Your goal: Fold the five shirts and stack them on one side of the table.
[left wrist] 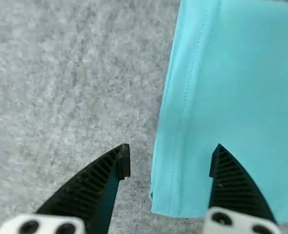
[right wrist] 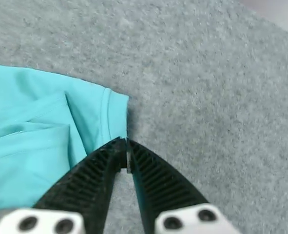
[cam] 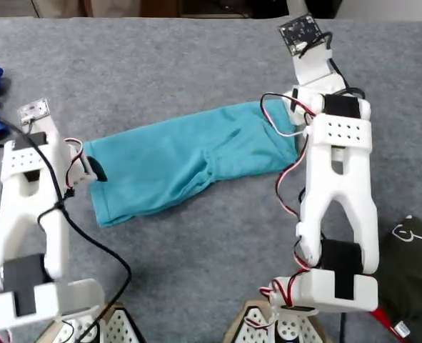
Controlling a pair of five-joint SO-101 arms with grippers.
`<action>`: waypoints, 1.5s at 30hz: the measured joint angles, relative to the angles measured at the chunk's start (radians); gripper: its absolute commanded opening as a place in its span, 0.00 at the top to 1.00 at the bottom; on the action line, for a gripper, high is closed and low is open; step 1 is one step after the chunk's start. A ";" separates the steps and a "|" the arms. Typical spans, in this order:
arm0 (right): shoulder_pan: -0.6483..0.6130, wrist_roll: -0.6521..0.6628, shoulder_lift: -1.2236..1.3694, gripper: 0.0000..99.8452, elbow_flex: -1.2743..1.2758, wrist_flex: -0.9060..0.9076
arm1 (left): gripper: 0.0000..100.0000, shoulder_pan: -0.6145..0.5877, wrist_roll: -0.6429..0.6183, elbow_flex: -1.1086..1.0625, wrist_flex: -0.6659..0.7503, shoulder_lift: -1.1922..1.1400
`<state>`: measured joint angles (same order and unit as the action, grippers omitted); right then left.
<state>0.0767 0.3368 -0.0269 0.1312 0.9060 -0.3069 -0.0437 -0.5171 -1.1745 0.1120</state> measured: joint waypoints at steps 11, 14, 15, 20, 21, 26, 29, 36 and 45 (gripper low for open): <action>0.003 0.000 0.000 0.99 0.006 -0.025 | 0.79 -0.008 -0.002 0.080 0.106 -0.279; 0.015 0.000 0.000 0.99 0.009 -0.028 | 0.84 -0.005 0.002 0.103 0.106 -0.288; 0.021 0.000 0.000 0.99 0.009 -0.028 | 0.85 -0.003 0.002 0.107 0.106 -0.290; 0.058 0.000 0.000 0.99 0.018 -0.069 | 0.89 -0.003 0.002 0.118 0.106 -0.290; 0.068 0.000 0.000 0.99 0.023 -0.077 | 0.90 -0.003 0.002 0.118 0.106 -0.290; 0.114 0.000 0.000 0.99 0.025 -0.092 | 0.98 -0.002 0.002 0.120 0.124 -0.292; 0.132 0.000 0.000 0.99 0.025 -0.094 | 0.98 -0.002 0.002 0.120 0.147 -0.293; 0.236 0.000 0.000 0.99 0.025 -0.163 | 0.98 -0.002 0.002 0.120 0.153 -0.293; 0.437 -0.002 0.000 0.99 0.025 -0.239 | 0.98 -0.005 0.002 0.210 0.058 -0.296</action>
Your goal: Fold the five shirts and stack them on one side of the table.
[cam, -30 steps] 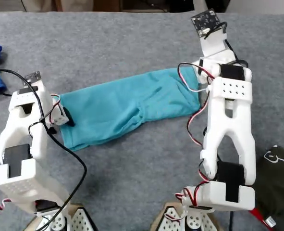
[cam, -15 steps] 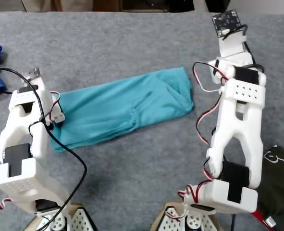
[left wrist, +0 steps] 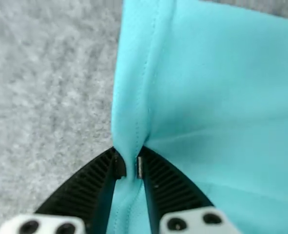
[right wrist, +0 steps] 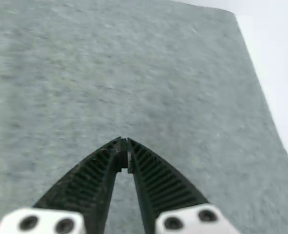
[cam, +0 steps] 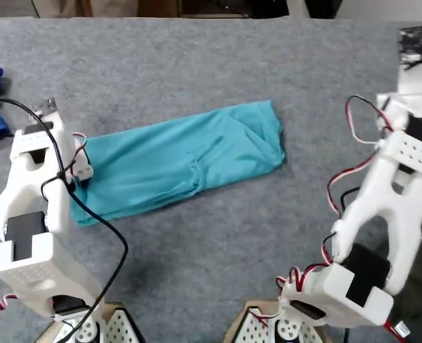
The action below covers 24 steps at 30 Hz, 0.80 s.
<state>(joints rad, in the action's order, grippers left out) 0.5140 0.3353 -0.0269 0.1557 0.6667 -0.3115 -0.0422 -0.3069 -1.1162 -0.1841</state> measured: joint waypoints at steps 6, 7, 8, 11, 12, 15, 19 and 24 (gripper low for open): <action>0.069 -0.002 0.000 0.99 -0.008 -0.015 | 0.98 0.071 -0.064 0.133 -0.044 -0.002; 0.074 -0.002 0.000 0.99 -0.008 -0.017 | 0.98 0.097 -0.074 0.155 -0.046 -0.002; 0.077 -0.002 0.000 0.99 -0.008 -0.018 | 0.98 0.126 -0.083 0.170 -0.046 -0.002; 0.083 -0.002 0.000 0.99 -0.009 -0.018 | 0.98 0.222 -0.098 0.221 -0.046 -0.002; 0.083 -0.002 0.000 0.99 -0.009 -0.018 | 0.98 0.256 -0.103 0.239 -0.046 -0.002; 0.086 -0.002 0.000 0.99 -0.009 -0.029 | 0.98 0.351 -0.166 0.313 -0.064 -0.002; 0.086 -0.002 0.000 0.99 -0.009 -0.063 | 0.98 0.483 -0.206 0.427 -0.112 -0.002; 0.086 -0.002 0.000 0.99 -0.009 -0.069 | 0.98 0.635 -0.215 0.548 -0.141 -0.002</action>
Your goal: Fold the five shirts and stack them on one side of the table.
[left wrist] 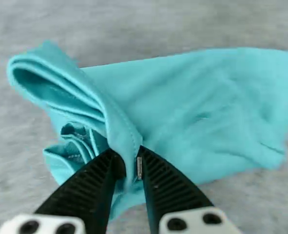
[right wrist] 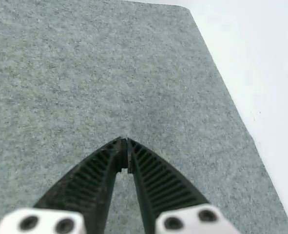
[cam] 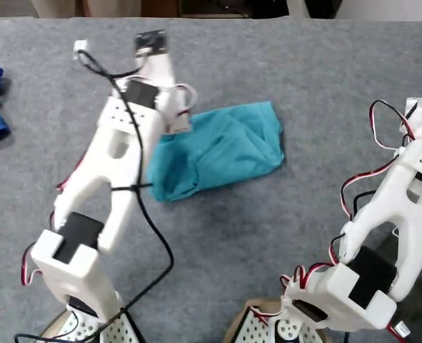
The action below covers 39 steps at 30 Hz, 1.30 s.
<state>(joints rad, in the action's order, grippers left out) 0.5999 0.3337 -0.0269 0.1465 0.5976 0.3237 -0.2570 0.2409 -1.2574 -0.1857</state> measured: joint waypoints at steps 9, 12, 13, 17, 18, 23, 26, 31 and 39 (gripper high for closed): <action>0.000 0.000 0.000 0.99 0.000 -0.003 | 0.98 0.158 -0.074 0.117 0.049 -0.117; 0.000 0.000 0.000 0.99 0.000 -0.003 | 0.98 0.189 -0.091 0.198 0.061 -0.224; 0.000 0.000 0.000 0.99 0.000 -0.003 | 0.98 0.199 -0.098 0.233 0.063 -0.265; 0.000 0.000 0.000 0.99 0.000 -0.003 | 0.98 0.229 -0.127 0.408 0.057 -0.417; 0.000 0.000 0.000 0.99 0.000 -0.003 | 0.98 0.236 -0.135 0.462 0.048 -0.450; 0.000 0.000 0.000 0.99 0.000 -0.003 | 0.98 0.290 -0.153 0.741 -0.018 -0.580; 0.000 0.000 0.000 0.99 0.000 -0.003 | 0.98 0.310 -0.157 0.861 -0.026 -0.657; 0.000 0.000 0.000 0.99 0.000 -0.003 | 0.97 0.304 -0.157 0.944 -0.028 -0.749; 0.000 0.000 0.000 0.99 0.000 -0.003 | 0.77 0.307 -0.189 0.957 -0.028 -0.772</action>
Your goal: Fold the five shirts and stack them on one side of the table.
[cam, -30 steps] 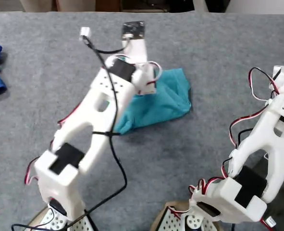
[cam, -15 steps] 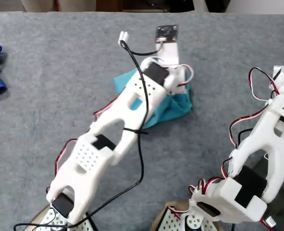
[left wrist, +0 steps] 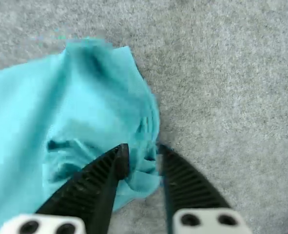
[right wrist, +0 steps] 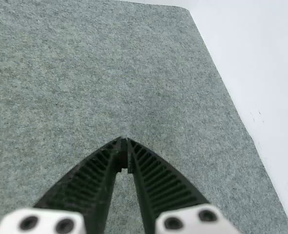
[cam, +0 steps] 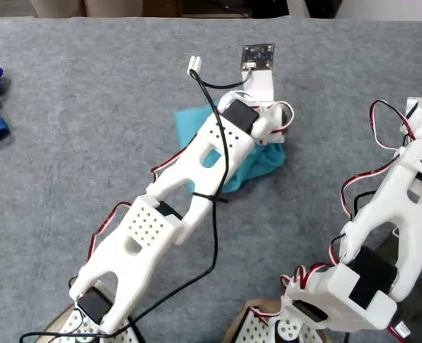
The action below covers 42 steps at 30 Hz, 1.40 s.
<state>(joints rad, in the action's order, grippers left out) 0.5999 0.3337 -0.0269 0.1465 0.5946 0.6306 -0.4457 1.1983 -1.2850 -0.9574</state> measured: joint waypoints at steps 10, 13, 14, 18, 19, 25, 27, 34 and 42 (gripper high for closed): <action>-0.081 0.020 0.000 0.99 0.000 0.052 | 0.93 -0.187 -0.155 0.169 -0.167 0.017; -0.190 0.089 0.000 0.99 -0.023 0.170 | 0.98 -0.350 -0.155 0.193 -0.233 0.018; -0.238 0.104 0.000 0.99 -0.034 0.215 | 0.98 -0.394 -0.160 0.193 -0.250 0.018; -0.450 0.166 0.003 0.99 -0.066 0.328 | 0.98 -0.522 -0.158 0.195 -0.325 -0.028; -0.503 0.172 0.014 0.99 -0.086 0.353 | 0.98 -0.548 -0.157 0.193 -0.344 -0.049; -0.740 0.178 0.206 0.99 -0.282 0.488 | 0.98 -0.692 -0.157 0.193 -0.342 -0.201; -0.781 0.178 0.311 0.99 -0.376 0.526 | 0.98 -0.717 -0.157 0.193 -0.302 -0.259; -0.795 0.178 0.723 0.99 -0.809 0.753 | 0.98 -0.735 -0.157 0.238 -0.278 -0.308; -0.795 0.178 1.057 0.99 -1.335 1.049 | 0.98 -0.735 -0.157 0.247 -0.258 -0.310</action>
<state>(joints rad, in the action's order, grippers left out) -0.1949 0.5117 1.0303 -1.1884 1.6441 -0.1043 -0.6022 1.4454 -1.5428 -1.2674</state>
